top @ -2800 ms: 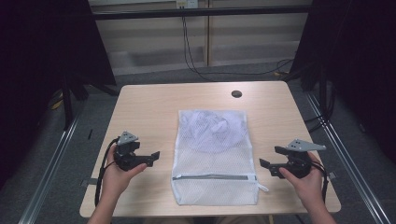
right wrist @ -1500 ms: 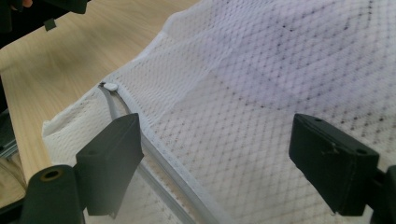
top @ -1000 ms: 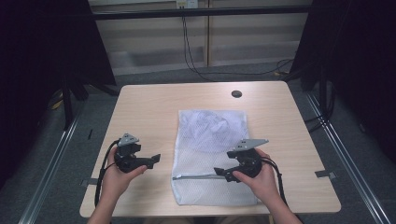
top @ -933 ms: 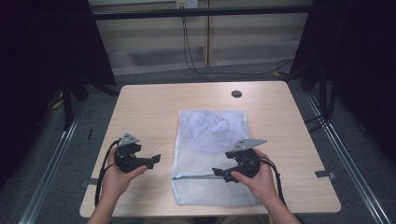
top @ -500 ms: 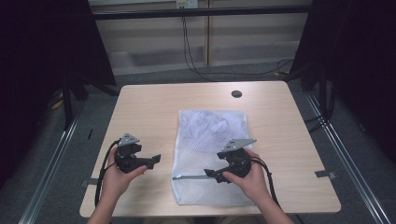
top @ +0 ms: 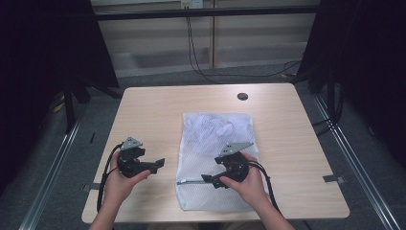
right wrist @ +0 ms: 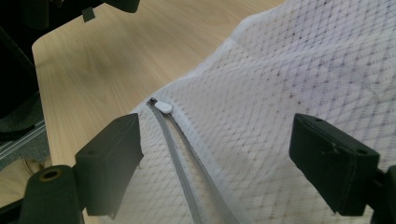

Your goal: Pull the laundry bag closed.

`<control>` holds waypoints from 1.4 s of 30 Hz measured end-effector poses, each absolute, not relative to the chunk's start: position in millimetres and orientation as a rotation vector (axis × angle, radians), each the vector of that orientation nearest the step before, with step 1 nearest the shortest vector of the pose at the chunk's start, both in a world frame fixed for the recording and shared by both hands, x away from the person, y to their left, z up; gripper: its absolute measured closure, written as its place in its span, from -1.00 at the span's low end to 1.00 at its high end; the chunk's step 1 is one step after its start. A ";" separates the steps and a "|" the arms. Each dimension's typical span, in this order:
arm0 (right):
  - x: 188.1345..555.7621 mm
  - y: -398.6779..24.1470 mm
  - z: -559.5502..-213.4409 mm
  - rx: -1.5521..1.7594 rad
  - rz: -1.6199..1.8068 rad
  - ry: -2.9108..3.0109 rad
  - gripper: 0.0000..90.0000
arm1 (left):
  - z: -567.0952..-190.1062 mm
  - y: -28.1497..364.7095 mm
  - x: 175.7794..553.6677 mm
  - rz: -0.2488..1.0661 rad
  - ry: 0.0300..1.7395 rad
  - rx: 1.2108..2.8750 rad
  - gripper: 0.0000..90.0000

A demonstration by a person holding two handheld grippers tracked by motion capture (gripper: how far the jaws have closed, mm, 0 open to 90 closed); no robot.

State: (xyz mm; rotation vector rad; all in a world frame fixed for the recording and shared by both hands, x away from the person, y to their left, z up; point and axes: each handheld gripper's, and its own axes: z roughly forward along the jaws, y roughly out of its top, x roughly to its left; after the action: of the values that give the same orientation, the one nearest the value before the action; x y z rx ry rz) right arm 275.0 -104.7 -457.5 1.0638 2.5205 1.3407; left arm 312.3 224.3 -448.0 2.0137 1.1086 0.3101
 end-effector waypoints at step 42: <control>280.0 -54.2 -467.2 1.061 1.392 2.635 -0.29 | -447.9 222.1 311.3 0.302 1.095 2.023 -0.79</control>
State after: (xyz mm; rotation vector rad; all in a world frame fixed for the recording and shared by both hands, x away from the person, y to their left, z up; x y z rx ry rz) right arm 280.0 -54.2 -467.2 1.0608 2.6351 1.3917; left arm 311.3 222.1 -447.9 2.0228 1.0949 0.3018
